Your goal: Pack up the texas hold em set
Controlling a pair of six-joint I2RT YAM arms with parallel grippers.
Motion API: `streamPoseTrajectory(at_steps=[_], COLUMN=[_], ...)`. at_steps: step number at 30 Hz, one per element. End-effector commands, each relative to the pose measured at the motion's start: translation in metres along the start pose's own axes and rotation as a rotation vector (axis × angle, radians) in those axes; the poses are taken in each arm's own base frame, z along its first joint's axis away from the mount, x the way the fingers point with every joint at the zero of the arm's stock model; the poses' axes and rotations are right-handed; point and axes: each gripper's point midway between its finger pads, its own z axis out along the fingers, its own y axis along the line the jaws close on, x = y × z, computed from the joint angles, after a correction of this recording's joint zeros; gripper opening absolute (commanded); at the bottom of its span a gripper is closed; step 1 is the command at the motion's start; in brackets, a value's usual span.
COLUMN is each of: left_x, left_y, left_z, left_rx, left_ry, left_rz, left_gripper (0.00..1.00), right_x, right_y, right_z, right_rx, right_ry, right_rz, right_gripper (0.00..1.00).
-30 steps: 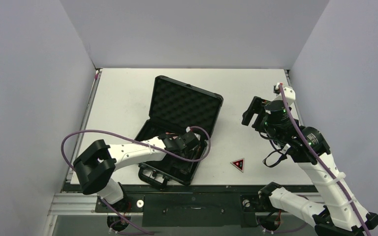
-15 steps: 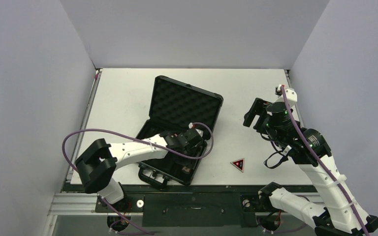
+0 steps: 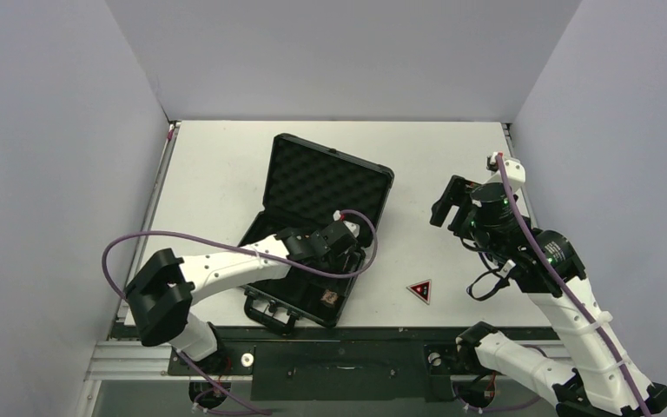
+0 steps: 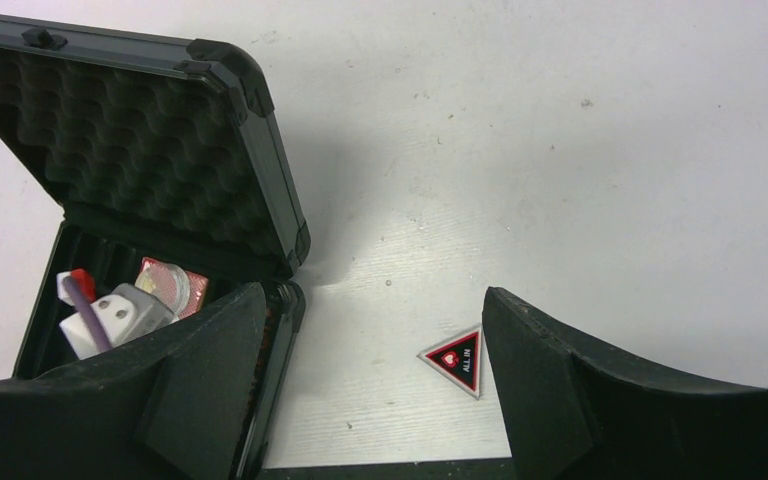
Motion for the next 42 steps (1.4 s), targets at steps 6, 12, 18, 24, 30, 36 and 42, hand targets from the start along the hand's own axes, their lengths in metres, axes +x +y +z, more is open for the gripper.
streamPoseTrajectory(at_steps=[6, 12, 18, 24, 30, 36, 42], left_x=[0.006, 0.034, 0.045, 0.048, 0.041, 0.037, 0.026], left_y=[0.0, 0.001, 0.001, -0.004, -0.005, -0.006, -0.009], left_z=[-0.043, -0.036, -0.026, -0.014, -0.006, 0.003, 0.006], left_rx=[0.104, 0.172, 0.196, 0.218, 0.194, 0.172, 0.167], left_ry=[-0.082, -0.027, -0.006, 0.006, -0.001, 0.006, -0.019], left_rz=[-0.001, -0.002, -0.019, -0.04, -0.039, -0.032, -0.031], left_gripper=[0.43, 0.16, 0.12, 0.11, 0.11, 0.11, 0.11], right_x=[0.006, 0.01, 0.013, 0.014, 0.014, 0.013, 0.012], right_y=[-0.006, -0.005, -0.004, -0.006, -0.006, -0.006, -0.006], right_z=[0.002, 0.006, 0.008, 0.009, 0.009, 0.009, 0.009], right_rx=[0.013, 0.011, 0.013, 0.019, 0.02, 0.023, 0.023], right_ry=[0.003, 0.015, 0.028, 0.033, 0.033, 0.037, 0.038], right_rz=[0.006, 0.011, 0.007, 0.002, 0.002, -0.006, -0.008], right_gripper=[0.75, 0.75, 0.75, 0.75, 0.75, 0.75, 0.75])
